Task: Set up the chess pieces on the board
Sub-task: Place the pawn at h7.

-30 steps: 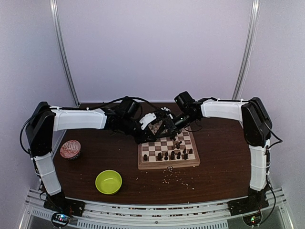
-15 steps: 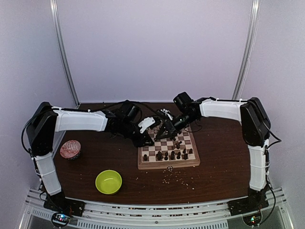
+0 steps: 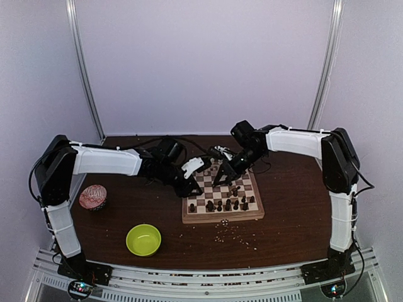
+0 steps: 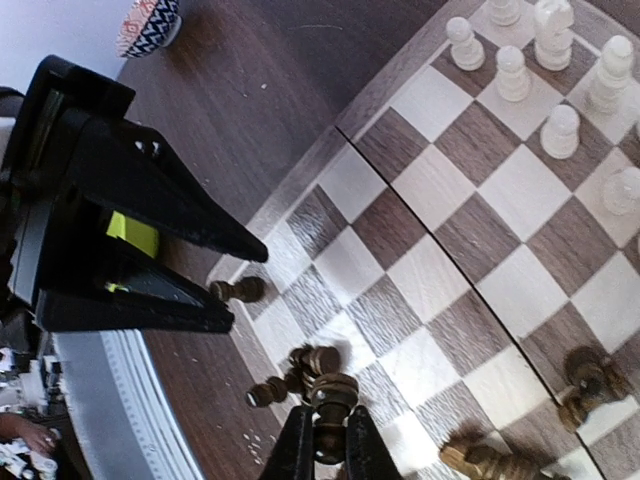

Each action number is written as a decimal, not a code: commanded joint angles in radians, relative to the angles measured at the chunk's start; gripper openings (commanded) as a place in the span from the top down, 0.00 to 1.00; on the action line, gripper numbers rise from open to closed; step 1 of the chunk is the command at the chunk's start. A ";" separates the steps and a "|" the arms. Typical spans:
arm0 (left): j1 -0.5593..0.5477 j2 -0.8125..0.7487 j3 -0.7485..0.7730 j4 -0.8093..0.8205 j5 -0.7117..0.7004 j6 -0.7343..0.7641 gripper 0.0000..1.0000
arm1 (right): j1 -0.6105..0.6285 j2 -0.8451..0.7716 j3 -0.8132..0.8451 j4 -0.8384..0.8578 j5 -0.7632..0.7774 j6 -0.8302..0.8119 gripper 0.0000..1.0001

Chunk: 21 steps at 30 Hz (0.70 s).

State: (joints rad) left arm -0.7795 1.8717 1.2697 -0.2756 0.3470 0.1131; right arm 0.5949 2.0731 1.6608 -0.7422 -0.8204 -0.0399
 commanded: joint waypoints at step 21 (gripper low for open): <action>0.066 -0.377 -0.319 0.266 -0.275 -0.265 0.62 | 0.213 0.146 0.387 -0.364 0.595 -0.353 0.91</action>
State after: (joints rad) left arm -0.7177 1.5349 0.9779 -0.0929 0.1226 -0.1070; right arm 0.7849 2.1666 2.0060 -1.0328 -0.2779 -0.3649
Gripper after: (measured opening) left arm 0.381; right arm 0.102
